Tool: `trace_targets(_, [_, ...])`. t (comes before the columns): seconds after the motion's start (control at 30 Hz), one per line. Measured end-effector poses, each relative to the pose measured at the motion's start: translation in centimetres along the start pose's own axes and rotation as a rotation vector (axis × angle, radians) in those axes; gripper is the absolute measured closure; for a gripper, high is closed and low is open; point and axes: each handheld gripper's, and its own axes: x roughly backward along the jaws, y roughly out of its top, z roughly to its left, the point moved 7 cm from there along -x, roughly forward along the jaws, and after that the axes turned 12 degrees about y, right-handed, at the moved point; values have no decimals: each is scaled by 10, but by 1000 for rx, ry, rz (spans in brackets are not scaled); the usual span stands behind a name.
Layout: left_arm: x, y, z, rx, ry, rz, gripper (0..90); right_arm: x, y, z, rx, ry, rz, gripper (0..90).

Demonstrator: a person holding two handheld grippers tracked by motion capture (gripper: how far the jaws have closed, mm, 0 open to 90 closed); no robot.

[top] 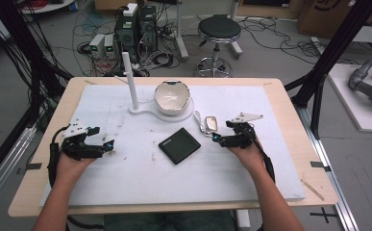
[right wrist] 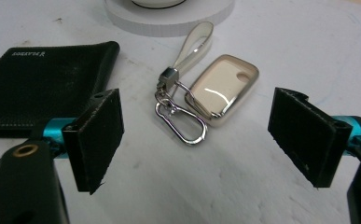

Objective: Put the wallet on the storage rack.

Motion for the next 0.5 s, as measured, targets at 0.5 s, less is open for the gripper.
trace_targets(0.5, [12,-3,6,20,16,-14,169,-48,18,27,53,81,72,183])
